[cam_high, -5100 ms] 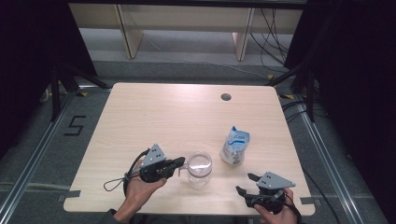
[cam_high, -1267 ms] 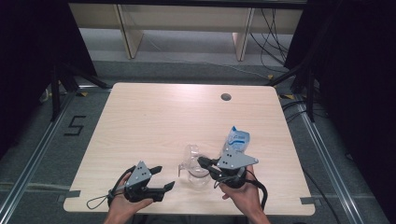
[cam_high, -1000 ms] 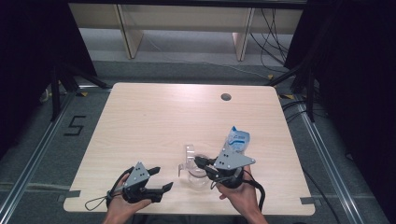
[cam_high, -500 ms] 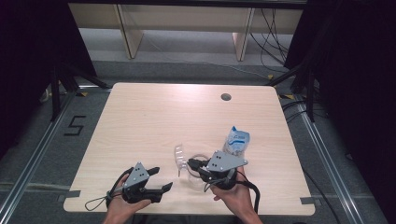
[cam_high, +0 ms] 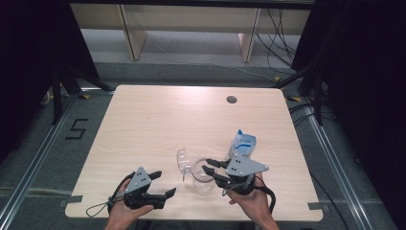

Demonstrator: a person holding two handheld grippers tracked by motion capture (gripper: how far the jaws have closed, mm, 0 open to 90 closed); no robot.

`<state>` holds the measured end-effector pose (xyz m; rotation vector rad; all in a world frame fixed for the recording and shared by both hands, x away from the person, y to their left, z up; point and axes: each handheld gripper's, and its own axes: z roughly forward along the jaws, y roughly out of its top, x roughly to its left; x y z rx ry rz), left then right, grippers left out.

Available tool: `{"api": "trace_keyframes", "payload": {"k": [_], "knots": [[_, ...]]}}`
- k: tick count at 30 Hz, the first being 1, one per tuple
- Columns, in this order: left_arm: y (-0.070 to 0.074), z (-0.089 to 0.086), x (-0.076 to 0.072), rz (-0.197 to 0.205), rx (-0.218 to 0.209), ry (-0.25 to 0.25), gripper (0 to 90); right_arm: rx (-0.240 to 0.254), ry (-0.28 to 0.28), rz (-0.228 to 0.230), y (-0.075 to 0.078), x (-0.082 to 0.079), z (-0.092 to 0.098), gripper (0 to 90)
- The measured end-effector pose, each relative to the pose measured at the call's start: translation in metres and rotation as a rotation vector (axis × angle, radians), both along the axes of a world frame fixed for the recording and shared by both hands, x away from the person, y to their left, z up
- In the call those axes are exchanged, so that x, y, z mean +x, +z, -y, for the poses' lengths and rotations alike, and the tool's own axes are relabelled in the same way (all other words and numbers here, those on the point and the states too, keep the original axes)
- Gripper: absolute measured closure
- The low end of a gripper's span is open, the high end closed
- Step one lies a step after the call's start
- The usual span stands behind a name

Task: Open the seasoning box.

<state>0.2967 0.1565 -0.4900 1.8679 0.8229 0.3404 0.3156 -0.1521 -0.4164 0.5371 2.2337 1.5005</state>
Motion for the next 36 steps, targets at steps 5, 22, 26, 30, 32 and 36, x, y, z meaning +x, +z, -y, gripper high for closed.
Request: {"api": "trace_keyframes", "payload": {"k": [5, 22, 26, 30, 32, 36], "knots": [[0.000, 0.000, -0.001, 0.012, 0.015, -0.014, 17.6, 0.012, -0.021, -0.004, -0.003, -0.003, 0.023, 59.1], [-0.001, 0.002, -0.004, 0.017, -0.001, -0.047, 15.9, 0.041, -0.177, -0.017, -0.019, -0.013, 0.088, 33.4], [-0.002, 0.004, -0.005, 0.008, -0.016, -0.042, 15.9, 0.059, -0.211, -0.032, -0.024, -0.013, 0.097, 29.3], [-0.002, 0.003, -0.006, 0.008, -0.012, -0.038, 15.9, 0.058, -0.249, -0.022, -0.028, -0.012, 0.107, 22.7], [-0.002, 0.003, -0.005, 0.012, -0.010, -0.042, 15.9, 0.073, -0.257, -0.023, -0.031, -0.010, 0.110, 19.7], [-0.001, 0.002, -0.007, 0.018, 0.001, -0.040, 15.9, 0.080, -0.264, 0.005, -0.036, -0.005, 0.116, 16.1]]}}
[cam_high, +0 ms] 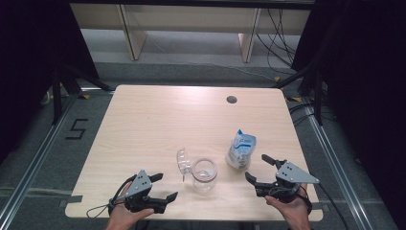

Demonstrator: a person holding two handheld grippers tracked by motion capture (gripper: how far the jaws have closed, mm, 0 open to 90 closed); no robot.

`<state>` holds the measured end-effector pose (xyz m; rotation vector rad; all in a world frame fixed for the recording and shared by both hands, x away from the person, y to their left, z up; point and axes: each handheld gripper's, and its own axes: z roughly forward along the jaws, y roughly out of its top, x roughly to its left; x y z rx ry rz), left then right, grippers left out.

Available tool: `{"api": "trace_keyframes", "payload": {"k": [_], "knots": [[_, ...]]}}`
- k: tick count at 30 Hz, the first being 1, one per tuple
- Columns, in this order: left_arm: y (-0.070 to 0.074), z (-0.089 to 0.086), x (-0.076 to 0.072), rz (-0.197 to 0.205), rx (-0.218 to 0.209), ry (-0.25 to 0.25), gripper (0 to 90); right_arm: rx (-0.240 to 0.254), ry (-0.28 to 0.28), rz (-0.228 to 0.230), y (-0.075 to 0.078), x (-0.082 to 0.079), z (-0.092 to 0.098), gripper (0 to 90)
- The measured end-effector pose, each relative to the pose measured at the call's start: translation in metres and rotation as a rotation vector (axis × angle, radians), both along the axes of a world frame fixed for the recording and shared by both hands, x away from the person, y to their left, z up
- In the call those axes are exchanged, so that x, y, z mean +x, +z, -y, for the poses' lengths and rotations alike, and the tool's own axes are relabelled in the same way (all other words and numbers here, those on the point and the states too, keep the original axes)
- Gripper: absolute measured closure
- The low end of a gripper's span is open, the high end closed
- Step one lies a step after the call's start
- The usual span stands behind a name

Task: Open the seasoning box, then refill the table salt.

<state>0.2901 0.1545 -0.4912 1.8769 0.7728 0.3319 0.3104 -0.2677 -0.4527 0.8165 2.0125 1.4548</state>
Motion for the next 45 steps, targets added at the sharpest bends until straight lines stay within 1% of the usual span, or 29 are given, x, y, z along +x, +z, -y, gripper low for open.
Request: {"api": "trace_keyframes", "payload": {"k": [1, 2, 3, 5, 6, 7, 8, 10, 12, 13, 14, 15, 18, 21, 22, 23, 24, 28, 29, 30, 31, 34, 35, 37, 38, 39, 40, 41, 45], "knots": [[0.000, 0.000, 0.001, 0.001, -0.004, -0.007, 15.9, 0.019, 0.032, -0.033, -0.002, 0.001, 0.000, 15.8], [-0.001, 0.001, 0.000, -0.007, -0.012, 0.000, 15.9, 0.018, 0.034, -0.045, -0.003, 0.002, 0.001, 15.8], [-0.001, 0.002, 0.000, -0.007, -0.015, 0.008, 15.9, 0.022, 0.000, -0.025, -0.005, 0.001, 0.000, 15.8], [-0.001, 0.001, 0.000, -0.007, -0.012, 0.001, 15.9, 0.007, 0.012, -0.033, -0.008, 0.004, 0.002, 15.8], [0.000, 0.000, -0.001, -0.006, 0.004, 0.009, 15.9, 0.009, 0.020, -0.014, -0.009, 0.006, 0.003, 15.9], [0.000, 0.001, -0.001, -0.008, -0.002, 0.007, 15.9, 0.013, 0.026, -0.041, -0.011, 0.007, 0.002, 15.8], [0.000, 0.001, -0.001, -0.008, 0.002, 0.005, 15.9, -0.009, 0.019, -0.027, -0.012, 0.008, 0.003, 16.0], [0.000, 0.001, -0.001, 0.003, 0.003, -0.007, 15.9, 0.022, 0.020, -0.045, -0.015, 0.011, 0.001, 16.0], [-0.001, 0.002, -0.001, -0.001, -0.007, -0.008, 15.9, 0.005, 0.020, -0.023, -0.017, 0.015, 0.003, 16.1], [-0.001, 0.003, -0.001, -0.009, -0.009, -0.006, 15.9, 0.012, 0.010, -0.052, -0.018, 0.014, 0.002, 16.1], [0.000, 0.002, 0.000, 0.003, 0.006, -0.019, 15.7, 0.014, 0.001, -0.057, -0.020, 0.015, 0.001, 16.0], [0.000, 0.003, -0.001, 0.000, 0.007, -0.011, 15.7, -0.009, 0.024, -0.033, -0.021, 0.019, 0.002, 15.9], [-0.001, 0.006, -0.001, -0.016, -0.015, -0.009, 15.4, 0.004, 0.018, -0.055, -0.024, 0.019, 0.000, 16.0], [-0.002, 0.008, -0.002, -0.022, -0.014, -0.007, 15.2, 0.003, 0.016, -0.041, -0.026, 0.021, -0.001, 15.8], [-0.002, 0.008, -0.001, -0.015, -0.012, -0.013, 15.2, 0.005, 0.009, -0.052, -0.027, 0.021, -0.002, 15.8], [-0.002, 0.008, -0.001, -0.008, -0.008, -0.019, 15.2, 0.002, 0.011, -0.029, -0.028, 0.023, -0.002, 15.7], [-0.001, 0.007, -0.001, -0.009, -0.004, -0.017, 15.2, -0.009, 0.015, -0.048, -0.028, 0.024, -0.003, 15.7], [-0.002, 0.008, -0.001, -0.018, -0.017, -0.011, 15.2, 0.000, 0.011, -0.052, -0.029, 0.025, -0.005, 15.7], [-0.002, 0.008, 0.000, -0.009, -0.009, -0.017, 15.2, 0.007, 0.030, -0.058, -0.030, 0.027, -0.005, 15.7], [-0.003, 0.008, 0.000, -0.019, -0.020, -0.019, 15.2, -0.011, 0.020, -0.059, -0.030, 0.027, -0.005, 15.7], [-0.003, 0.008, 0.000, -0.013, -0.015, -0.020, 15.2, 0.002, 0.006, -0.054, -0.030, 0.026, -0.006, 15.8], [-0.003, 0.008, 0.000, -0.011, -0.007, -0.025, 15.2, 0.004, 0.018, -0.060, -0.031, 0.030, -0.007, 15.8], [-0.002, 0.008, 0.001, -0.005, 0.002, -0.033, 15.2, 0.003, 0.016, -0.040, -0.032, 0.031, -0.007, 15.7], [-0.003, 0.008, 0.001, -0.009, 0.005, -0.030, 15.2, 0.018, 0.033, -0.062, -0.033, 0.033, -0.007, 15.7], [-0.003, 0.009, 0.001, -0.010, 0.004, -0.029, 15.2, 0.005, 0.013, -0.049, -0.033, 0.034, -0.007, 15.7], [-0.003, 0.009, 0.001, -0.010, 0.003, -0.029, 15.2, 0.014, 0.014, -0.071, -0.034, 0.033, -0.008, 15.6], [-0.003, 0.009, 0.001, -0.007, 0.005, -0.032, 15.2, -0.012, 0.026, -0.028, -0.034, 0.037, -0.007, 15.7], [-0.003, 0.009, 0.001, -0.007, -0.001, -0.034, 15.2, -0.007, 0.024, -0.060, -0.035, 0.037, -0.008, 15.6], [-0.003, 0.011, 0.002, -0.007, -0.001, -0.038, 15.2, 0.004, 0.025, -0.058, -0.038, 0.040, -0.010, 15.7]]}}
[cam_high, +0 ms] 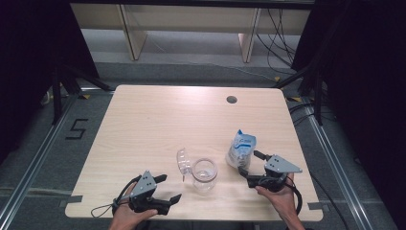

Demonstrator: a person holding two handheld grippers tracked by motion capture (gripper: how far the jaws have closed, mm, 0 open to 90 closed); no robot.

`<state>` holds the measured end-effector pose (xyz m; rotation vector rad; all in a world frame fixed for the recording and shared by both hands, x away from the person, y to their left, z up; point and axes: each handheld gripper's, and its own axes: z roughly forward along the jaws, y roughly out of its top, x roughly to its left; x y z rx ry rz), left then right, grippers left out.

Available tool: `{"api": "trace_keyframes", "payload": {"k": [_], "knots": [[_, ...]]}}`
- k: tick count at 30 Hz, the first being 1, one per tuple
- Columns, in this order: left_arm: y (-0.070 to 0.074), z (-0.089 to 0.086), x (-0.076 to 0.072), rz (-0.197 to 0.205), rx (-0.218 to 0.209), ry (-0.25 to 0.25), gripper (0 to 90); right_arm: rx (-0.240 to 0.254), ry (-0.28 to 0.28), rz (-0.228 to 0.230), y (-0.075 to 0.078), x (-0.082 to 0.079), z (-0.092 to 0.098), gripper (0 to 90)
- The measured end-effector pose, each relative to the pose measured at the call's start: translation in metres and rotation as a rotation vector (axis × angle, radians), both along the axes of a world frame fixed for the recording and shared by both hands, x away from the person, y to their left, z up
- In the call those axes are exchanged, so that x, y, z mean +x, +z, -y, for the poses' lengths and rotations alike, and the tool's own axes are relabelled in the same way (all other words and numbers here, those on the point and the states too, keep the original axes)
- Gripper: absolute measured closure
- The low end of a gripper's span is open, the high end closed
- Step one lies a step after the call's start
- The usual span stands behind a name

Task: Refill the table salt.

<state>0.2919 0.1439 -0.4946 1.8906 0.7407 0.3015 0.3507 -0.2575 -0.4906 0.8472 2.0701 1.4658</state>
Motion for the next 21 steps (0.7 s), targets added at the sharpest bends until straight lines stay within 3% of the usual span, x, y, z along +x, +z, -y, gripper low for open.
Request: {"api": "trace_keyframes", "payload": {"k": [2, 3, 5, 9, 11, 14, 19, 20, 21], "knots": [[0.000, 0.000, -0.001, -0.014, -0.009, 0.011, 15.2, -0.015, -0.009, -0.006, 0.000, 0.001, 0.001, 15.7], [0.000, -0.001, 0.000, 0.005, 0.003, -0.003, 15.2, -0.015, -0.008, 0.025, -0.001, 0.004, 0.002, 15.7], [0.000, -0.002, -0.001, 0.001, -0.003, 0.005, 15.2, 0.016, -0.004, -0.007, -0.003, 0.005, 0.001, 15.7], [0.000, -0.004, -0.003, -0.010, -0.018, 0.024, 15.2, 0.016, -0.014, -0.016, -0.003, 0.008, 0.000, 15.6], [0.000, -0.004, -0.003, -0.010, -0.012, 0.023, 15.2, 0.025, 0.008, -0.012, -0.004, 0.010, -0.001, 15.7], [0.000, -0.004, -0.002, 0.005, -0.008, 0.009, 15.2, 0.000, -0.018, -0.006, -0.005, 0.012, -0.003, 15.5], [-0.001, -0.003, -0.002, -0.011, -0.014, 0.020, 15.2, -0.022, -0.014, -0.007, -0.009, 0.020, -0.009, 15.5], [-0.001, -0.003, -0.002, -0.009, -0.013, 0.019, 15.2, -0.018, -0.011, 0.016, -0.011, 0.024, -0.011, 15.5], [-0.001, -0.004, -0.002, 0.000, -0.006, 0.012, 15.2, -0.027, -0.014, 0.005, -0.012, 0.025, -0.013, 15.6]]}}
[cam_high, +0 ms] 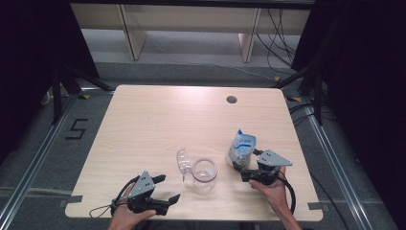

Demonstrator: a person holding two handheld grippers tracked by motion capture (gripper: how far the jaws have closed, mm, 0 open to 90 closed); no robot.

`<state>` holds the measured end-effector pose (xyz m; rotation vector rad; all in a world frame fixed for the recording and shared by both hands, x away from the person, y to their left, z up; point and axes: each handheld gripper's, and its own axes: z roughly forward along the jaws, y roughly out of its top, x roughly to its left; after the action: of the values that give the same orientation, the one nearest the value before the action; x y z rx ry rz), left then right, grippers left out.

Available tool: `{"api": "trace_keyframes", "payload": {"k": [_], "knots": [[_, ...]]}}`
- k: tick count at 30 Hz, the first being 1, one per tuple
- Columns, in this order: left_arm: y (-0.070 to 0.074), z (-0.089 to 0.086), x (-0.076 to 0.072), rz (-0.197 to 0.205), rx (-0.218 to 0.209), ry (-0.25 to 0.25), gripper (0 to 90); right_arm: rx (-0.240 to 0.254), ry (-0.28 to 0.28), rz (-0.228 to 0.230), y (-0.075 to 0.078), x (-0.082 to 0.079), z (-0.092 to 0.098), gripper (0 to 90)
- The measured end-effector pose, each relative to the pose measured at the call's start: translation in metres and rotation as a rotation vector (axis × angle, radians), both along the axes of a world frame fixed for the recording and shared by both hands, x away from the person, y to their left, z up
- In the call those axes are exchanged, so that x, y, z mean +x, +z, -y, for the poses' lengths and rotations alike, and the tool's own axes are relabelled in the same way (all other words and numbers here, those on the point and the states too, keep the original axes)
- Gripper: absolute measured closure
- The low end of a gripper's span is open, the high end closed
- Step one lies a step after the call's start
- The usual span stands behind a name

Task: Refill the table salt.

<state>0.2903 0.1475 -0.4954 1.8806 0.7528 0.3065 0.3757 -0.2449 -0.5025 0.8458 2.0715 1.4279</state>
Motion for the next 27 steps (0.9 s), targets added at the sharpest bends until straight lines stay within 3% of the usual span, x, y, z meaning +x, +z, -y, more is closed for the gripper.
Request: {"api": "trace_keyframes", "payload": {"k": [1, 5, 6, 9, 11, 13, 14, 15, 19, 22, 23, 26, 27], "knots": [[0.000, 0.001, -0.001, -0.007, -0.002, 0.012, 15.2, 0.018, -0.007, -0.029, -0.002, 0.001, -0.002, 15.6], [0.000, 0.001, -0.002, -0.012, -0.001, 0.010, 15.2, 0.017, 0.002, -0.004, -0.004, 0.008, -0.005, 15.8], [0.000, 0.001, -0.002, -0.012, -0.002, 0.010, 15.2, 0.029, -0.007, -0.031, -0.004, 0.008, -0.006, 15.8], [0.000, 0.000, -0.001, 0.001, -0.002, -0.002, 15.2, 0.068, -0.003, -0.052, -0.006, 0.008, -0.008, 16.1], [-0.001, 0.001, -0.001, -0.011, -0.011, 0.009, 15.2, 0.054, 0.018, 0.001, -0.007, 0.014, -0.008, 16.2], [-0.001, 0.001, -0.002, -0.013, 0.000, 0.006, 15.2, 0.067, 0.002, -0.046, -0.008, 0.012, -0.009, 16.2], [0.000, 0.001, -0.002, -0.012, 0.003, 0.005, 15.2, 0.064, 0.018, -0.025, -0.009, 0.015, -0.010, 16.2], [0.000, 0.001, -0.002, -0.012, 0.001, 0.005, 15.2, 0.045, 0.012, -0.030, -0.009, 0.014, -0.010, 16.3], [0.000, 0.001, -0.001, -0.005, 0.000, 0.005, 15.2, 0.057, 0.032, -0.038, -0.010, 0.016, -0.012, 17.4], [0.000, 0.001, -0.002, -0.012, 0.001, 0.009, 15.2, 0.073, 0.013, -0.046, -0.012, 0.015, -0.014, 18.5], [0.000, 0.001, -0.002, -0.012, -0.001, 0.007, 15.2, 0.057, 0.014, -0.053, -0.011, 0.015, -0.013, 18.7], [0.000, 0.001, -0.001, -0.012, -0.006, 0.011, 15.2, 0.062, 0.025, -0.037, -0.012, 0.018, -0.014, 20.3], [0.000, 0.001, -0.001, -0.012, -0.006, 0.013, 15.2, 0.067, -0.003, -0.052, -0.012, 0.016, -0.014, 20.6]]}}
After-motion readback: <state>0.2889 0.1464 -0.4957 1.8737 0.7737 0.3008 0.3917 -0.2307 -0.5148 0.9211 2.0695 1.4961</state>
